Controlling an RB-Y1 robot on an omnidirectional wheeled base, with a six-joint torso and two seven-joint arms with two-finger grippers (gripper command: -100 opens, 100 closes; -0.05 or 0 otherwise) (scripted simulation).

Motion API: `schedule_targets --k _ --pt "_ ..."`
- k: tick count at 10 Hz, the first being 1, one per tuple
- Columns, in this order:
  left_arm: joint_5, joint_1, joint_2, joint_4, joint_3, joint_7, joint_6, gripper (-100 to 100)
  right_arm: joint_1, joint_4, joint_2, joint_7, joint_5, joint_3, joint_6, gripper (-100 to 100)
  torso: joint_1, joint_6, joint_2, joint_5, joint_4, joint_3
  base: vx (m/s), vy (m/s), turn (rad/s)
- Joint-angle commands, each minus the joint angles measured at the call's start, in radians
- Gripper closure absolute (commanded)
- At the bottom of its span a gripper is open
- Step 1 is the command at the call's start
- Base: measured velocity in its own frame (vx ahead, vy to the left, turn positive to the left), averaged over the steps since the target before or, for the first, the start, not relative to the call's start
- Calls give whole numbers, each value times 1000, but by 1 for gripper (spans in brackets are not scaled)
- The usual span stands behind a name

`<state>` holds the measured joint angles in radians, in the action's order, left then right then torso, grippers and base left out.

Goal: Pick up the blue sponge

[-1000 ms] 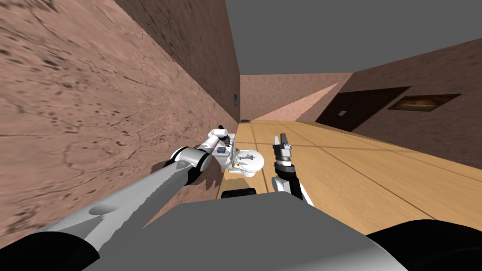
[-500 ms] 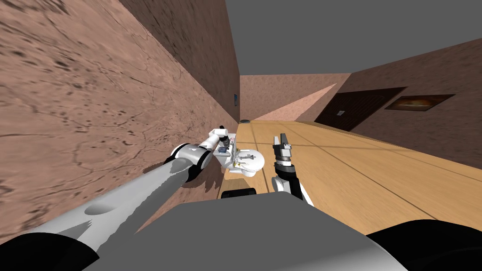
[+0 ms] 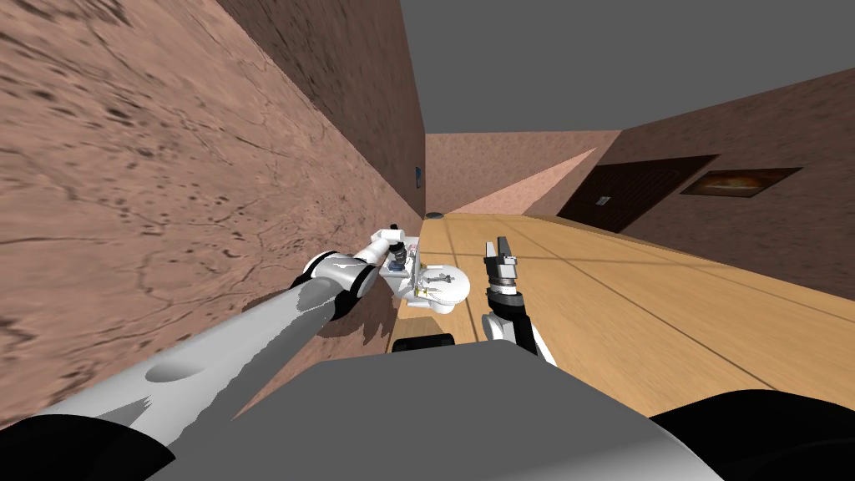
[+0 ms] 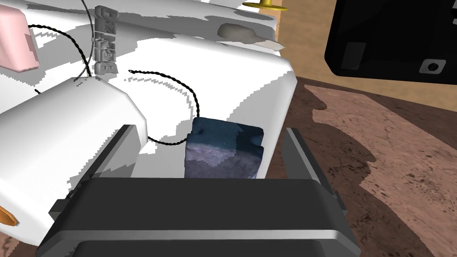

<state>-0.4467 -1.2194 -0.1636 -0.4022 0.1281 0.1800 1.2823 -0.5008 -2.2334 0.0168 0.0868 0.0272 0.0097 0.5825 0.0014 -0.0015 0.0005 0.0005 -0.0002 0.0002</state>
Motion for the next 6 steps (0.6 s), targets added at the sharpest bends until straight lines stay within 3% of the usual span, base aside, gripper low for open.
schedule_targets --k 1,6 --pt "-6 -26 1 50 5 3 5 -100 0 0 0 0 0 0 0 0 0 0 0 0 0 0 2 23 -6" --pt "-11 -44 -1 87 14 12 21 -100 0 0 0 0 0 0 0 0 -1 0 -1 0 0 -1 12 18 -3"
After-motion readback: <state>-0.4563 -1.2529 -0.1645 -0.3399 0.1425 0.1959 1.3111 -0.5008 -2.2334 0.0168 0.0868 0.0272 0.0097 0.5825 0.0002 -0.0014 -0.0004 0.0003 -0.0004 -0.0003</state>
